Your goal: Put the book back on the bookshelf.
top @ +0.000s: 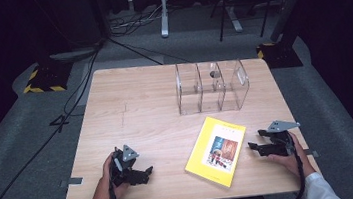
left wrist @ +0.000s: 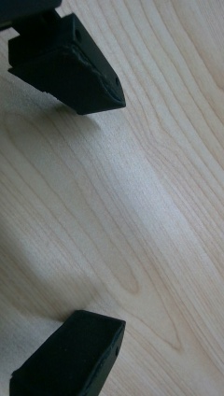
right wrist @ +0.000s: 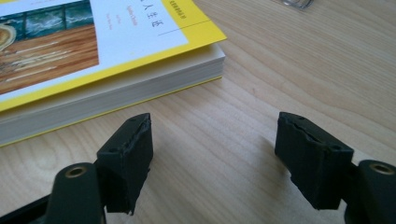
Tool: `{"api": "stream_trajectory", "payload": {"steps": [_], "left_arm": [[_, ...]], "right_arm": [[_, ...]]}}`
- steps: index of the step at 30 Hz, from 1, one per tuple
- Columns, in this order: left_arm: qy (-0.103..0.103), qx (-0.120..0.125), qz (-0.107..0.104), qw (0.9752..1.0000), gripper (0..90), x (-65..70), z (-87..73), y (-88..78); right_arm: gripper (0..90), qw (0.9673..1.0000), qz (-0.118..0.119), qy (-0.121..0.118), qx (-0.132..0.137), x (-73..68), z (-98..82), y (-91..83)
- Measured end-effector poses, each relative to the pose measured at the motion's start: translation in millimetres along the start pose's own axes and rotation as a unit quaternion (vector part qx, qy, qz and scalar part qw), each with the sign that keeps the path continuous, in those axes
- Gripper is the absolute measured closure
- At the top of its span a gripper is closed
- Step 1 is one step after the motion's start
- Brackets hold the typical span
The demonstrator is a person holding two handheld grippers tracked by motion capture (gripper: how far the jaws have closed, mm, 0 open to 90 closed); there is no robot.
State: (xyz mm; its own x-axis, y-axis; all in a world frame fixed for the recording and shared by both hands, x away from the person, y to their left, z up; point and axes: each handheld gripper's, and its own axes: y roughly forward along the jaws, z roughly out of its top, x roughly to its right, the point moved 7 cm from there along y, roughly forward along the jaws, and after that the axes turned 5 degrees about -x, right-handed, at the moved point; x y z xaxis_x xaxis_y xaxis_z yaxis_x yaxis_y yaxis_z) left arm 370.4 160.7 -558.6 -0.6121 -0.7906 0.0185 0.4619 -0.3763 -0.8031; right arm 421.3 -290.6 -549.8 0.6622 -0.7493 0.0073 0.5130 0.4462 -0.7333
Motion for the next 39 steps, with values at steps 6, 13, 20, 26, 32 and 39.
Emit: {"api": "stream_trajectory", "payload": {"steps": [6, 13, 20, 26, 32, 39], "left_arm": [[0.01, -0.002, 0.001, 0.9999, 0.3, -0.6, -0.5, -1.0], [0.029, -0.002, -0.022, 0.9993, 0.3, 1.4, -3.3, -2.6], [0.033, -0.002, -0.024, 0.9992, 0.3, 1.4, -3.0, -2.3], [0.034, -0.001, -0.019, 0.9992, 0.4, 2.2, -3.9, -3.1], [0.035, -0.002, -0.026, 0.9991, 0.3, 5.3, -2.5, -1.8], [0.039, -0.001, -0.029, 0.9988, 0.3, 9.6, -0.7, -0.3]], "right_arm": [[31.0, 0.9991, 0.025, -0.031, -0.015, -7.6, -6.4, -7.8], [40.9, 0.9965, 0.048, -0.059, -0.036, -20.2, -7.4, -13.6], [41.4, 0.9942, 0.054, -0.069, -0.063, -28.2, -4.2, -13.4], [46.7, 0.9875, 0.072, -0.097, -0.101, -41.3, 3.0, -11.1], [50.6, 0.98, 0.083, -0.118, -0.136, -53.3, 11.8, -6.4], [59.5, 0.9723, 0.091, -0.137, -0.167, -64.2, 19.3, -2.6]]}}
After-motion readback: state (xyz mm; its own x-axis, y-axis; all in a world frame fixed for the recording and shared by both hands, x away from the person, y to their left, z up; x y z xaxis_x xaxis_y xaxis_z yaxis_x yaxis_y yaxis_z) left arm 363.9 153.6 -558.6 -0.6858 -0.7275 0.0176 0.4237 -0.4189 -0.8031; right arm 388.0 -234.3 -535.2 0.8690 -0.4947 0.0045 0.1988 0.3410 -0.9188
